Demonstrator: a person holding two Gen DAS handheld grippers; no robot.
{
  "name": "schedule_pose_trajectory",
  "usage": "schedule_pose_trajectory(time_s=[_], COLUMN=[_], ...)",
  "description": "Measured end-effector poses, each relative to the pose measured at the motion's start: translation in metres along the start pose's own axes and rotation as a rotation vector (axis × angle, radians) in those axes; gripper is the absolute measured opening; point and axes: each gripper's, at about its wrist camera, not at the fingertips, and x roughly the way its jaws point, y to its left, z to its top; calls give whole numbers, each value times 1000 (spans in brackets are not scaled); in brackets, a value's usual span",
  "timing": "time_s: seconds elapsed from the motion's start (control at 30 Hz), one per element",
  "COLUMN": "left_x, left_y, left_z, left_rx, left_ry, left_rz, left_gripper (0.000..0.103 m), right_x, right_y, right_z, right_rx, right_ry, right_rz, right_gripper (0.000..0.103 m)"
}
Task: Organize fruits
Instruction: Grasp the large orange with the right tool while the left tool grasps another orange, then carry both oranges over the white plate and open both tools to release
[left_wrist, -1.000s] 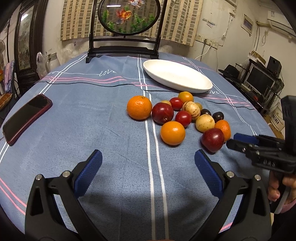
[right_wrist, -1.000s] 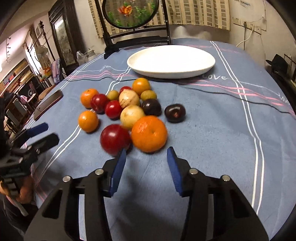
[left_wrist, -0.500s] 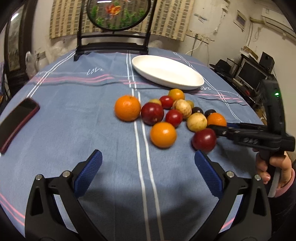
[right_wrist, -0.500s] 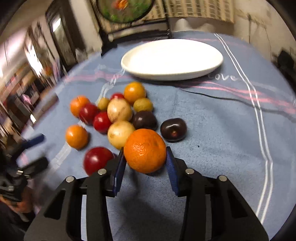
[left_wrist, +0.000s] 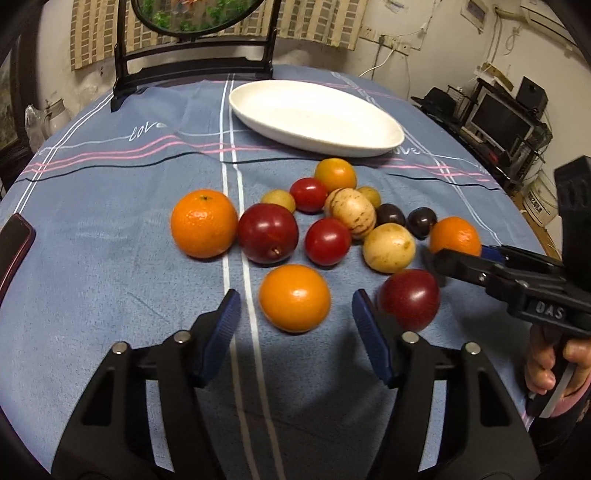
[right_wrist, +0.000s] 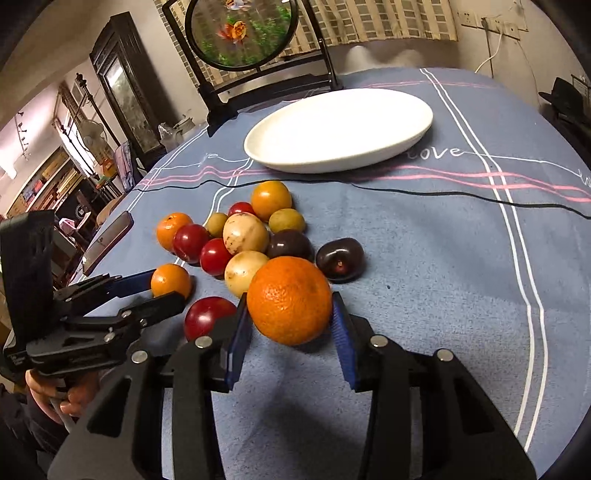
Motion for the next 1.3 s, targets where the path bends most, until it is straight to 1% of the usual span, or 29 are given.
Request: schedule_pose_trajectory(time_s=[0.1, 0.17, 0.23, 0.27, 0.37, 0.4, 0.47, 0.5, 0.57, 0.63, 0.67, 0.73, 0.77, 0.83, 0.93, 1.03, 1.17, 1.27, 1.3], left_x=[3, 7, 8, 8, 6, 3, -6, -14, -21, -23, -21, -7, 1, 23, 63, 87, 115, 122, 119], left_y=[3, 3, 3, 3, 4, 5, 4, 4, 5, 6, 7, 9, 10, 8, 10, 8, 8, 10, 10], left_z=[2, 3, 3, 4, 4, 4, 5, 9, 24, 48, 65, 100, 113, 139, 167, 176, 184, 182, 181], left_rx=[-20, -24, -21, -21, -30, -32, -20, -10, -6, -18, -27, -48, -50, -53, -86, -90, -76, -70, -65], left_ry=[11, 28, 32, 32, 26, 12, -32, -63, -95, -125, -145, -157, -156, -138, -68, -29, 31, 33, 26], left_rz=[-5, -16, -12, -12, -18, -12, -4, -8, -22, -37, -51, -80, -79, -53, -33, -5, 32, 53, 56], left_gripper=[53, 44, 43, 40, 40, 40, 40, 40, 40, 40, 40, 40, 40, 40, 40, 40, 40, 41, 42], right_x=[1, 0, 2, 2, 2, 0, -1, -2, -2, -3, -2, 3, 11, 29, 60, 82, 98, 107, 107], right_y=[1, 0, -1, -2, -3, -5, -5, -5, -2, 2, 3, 2, -1, -8, -22, -33, -35, -38, -39], right_z=[0, 1, 3, 3, 3, 3, 4, 8, 16, 36, 50, 71, 87, 110, 131, 139, 149, 152, 151], right_rx=[-3, 0, 8, 13, 16, 22, 26, 25, 19, 9, 2, -8, -12, -19, -12, 3, -24, -25, -20], right_ry=[0, 0, 2, 3, 3, -5, -13, -17, -30, -75, -111, -159, -177, -181, -153, -106, -72, -46, -41], right_rz=[-2, -1, -1, -1, 6, 24, 45, 70, 78, 54, 33, -24, -70, -125, -189, -203, -230, -230, -230], right_gripper=[43, 43, 43, 43, 43, 43, 43, 43, 43, 43, 43, 43, 43, 43, 43, 43, 43, 44, 49])
